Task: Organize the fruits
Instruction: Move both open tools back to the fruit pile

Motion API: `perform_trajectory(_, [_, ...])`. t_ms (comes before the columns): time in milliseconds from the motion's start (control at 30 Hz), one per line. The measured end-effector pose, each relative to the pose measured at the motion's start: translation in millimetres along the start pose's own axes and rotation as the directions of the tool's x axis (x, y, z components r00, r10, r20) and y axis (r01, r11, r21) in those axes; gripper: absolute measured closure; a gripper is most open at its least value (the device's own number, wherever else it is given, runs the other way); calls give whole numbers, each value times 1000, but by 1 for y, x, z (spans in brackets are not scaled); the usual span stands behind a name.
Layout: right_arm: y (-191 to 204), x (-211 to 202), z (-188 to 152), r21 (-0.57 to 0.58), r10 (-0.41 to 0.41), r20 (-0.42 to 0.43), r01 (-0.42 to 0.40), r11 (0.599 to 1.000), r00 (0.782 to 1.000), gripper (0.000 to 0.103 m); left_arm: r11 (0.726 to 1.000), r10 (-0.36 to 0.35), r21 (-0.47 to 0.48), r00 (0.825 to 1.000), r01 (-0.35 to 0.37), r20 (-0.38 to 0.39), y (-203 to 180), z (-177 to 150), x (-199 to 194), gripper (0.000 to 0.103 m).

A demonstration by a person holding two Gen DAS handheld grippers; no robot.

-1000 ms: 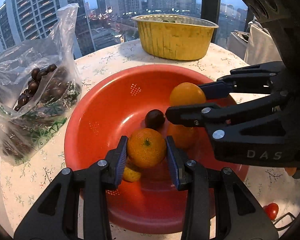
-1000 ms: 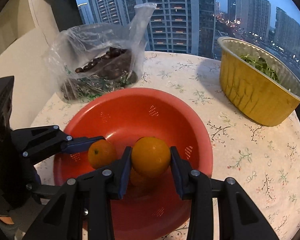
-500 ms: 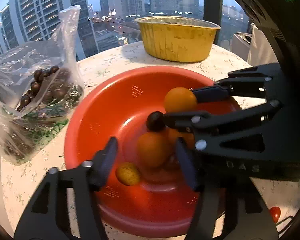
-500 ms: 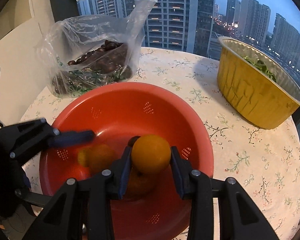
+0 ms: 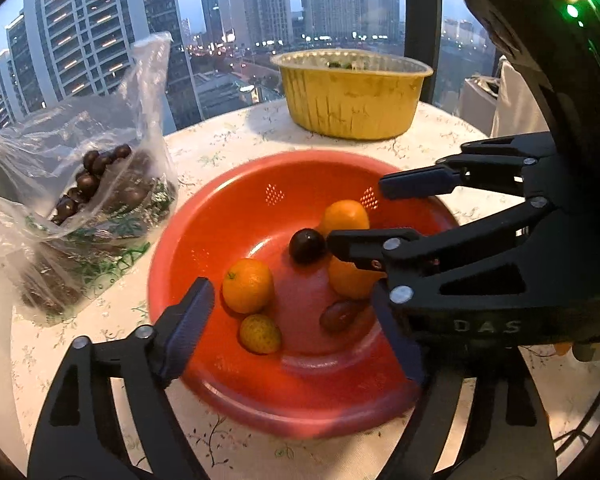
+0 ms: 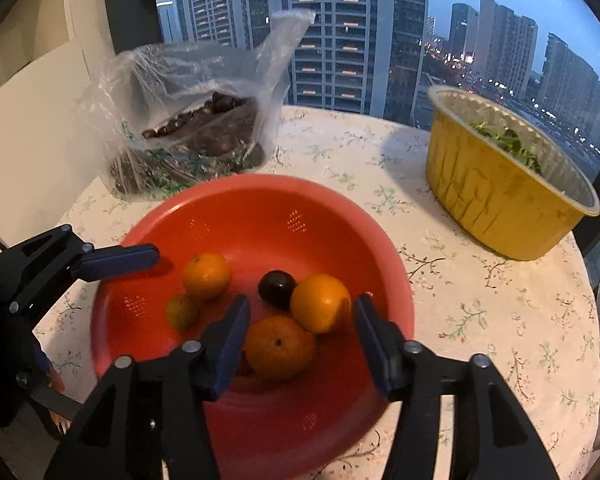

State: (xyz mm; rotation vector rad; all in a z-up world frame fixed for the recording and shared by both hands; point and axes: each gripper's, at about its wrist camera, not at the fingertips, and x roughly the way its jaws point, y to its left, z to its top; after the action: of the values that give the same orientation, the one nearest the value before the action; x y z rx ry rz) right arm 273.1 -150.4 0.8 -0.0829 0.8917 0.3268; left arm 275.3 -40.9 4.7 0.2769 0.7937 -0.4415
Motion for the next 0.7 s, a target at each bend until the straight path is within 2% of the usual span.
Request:
perform_trajectory(33, [0,-7,0,2,3,13,-3,1000,1000,35,1000,4,-1,1000,-4,12,-1,-1,-6,12])
perform_trajectory(200, [-5,-43,-8,36,30,96,-33,999,995,22,1000,5,-2,999,-5,34,-5,-7,-31,0])
perform_trajectory(467, [-16,-95,-46,90,85,177,-102,991,981,14,999,-16,-27,993,20,118,-13,-37,-81,0])
perform_trajectory(700, [-18,-136,-101,121,147,221,-177,977,964,13,998,-47,35,990,43,131,-45,-82,-122,0])
